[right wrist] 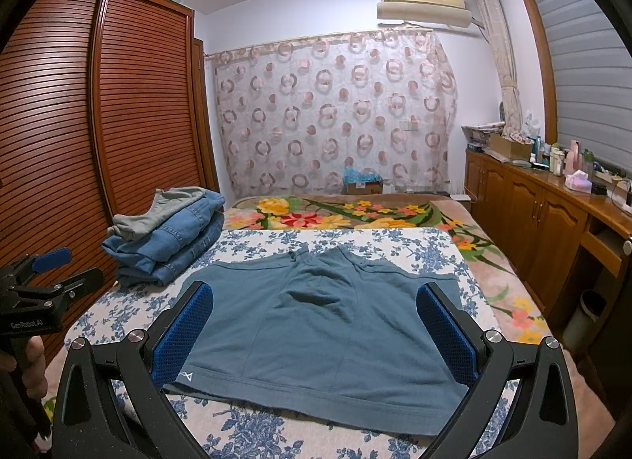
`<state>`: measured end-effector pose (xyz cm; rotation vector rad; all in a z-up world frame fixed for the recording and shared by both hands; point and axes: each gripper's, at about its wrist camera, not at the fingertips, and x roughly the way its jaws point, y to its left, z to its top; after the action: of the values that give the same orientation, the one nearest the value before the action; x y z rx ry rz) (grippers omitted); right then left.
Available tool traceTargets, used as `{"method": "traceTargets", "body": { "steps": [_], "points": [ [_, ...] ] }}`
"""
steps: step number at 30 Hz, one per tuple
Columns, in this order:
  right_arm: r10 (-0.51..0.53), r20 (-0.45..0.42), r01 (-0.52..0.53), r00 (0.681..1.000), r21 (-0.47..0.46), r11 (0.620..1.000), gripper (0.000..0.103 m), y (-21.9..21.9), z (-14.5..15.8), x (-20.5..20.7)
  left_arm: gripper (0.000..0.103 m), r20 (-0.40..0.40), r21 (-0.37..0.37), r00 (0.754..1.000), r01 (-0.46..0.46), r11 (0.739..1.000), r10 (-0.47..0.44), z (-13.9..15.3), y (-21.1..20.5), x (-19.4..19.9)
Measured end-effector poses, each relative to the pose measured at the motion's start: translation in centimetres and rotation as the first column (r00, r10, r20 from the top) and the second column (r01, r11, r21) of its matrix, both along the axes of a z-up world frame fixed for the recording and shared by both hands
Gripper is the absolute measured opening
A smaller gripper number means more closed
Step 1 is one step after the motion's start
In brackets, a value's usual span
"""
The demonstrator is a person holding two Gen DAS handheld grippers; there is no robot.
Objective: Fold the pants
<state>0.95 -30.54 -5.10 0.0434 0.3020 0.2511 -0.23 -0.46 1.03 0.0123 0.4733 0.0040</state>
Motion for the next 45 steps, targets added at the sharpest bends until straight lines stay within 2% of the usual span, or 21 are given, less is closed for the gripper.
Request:
{"method": "traceTargets", "body": {
  "steps": [45],
  "points": [
    [0.004,0.003,-0.004,1.0,0.0,1.0,0.103,-0.01,0.02,0.03,0.103,0.002,0.006,1.0,0.004,1.0,-0.004,0.36,-0.83,-0.43]
  ]
}}
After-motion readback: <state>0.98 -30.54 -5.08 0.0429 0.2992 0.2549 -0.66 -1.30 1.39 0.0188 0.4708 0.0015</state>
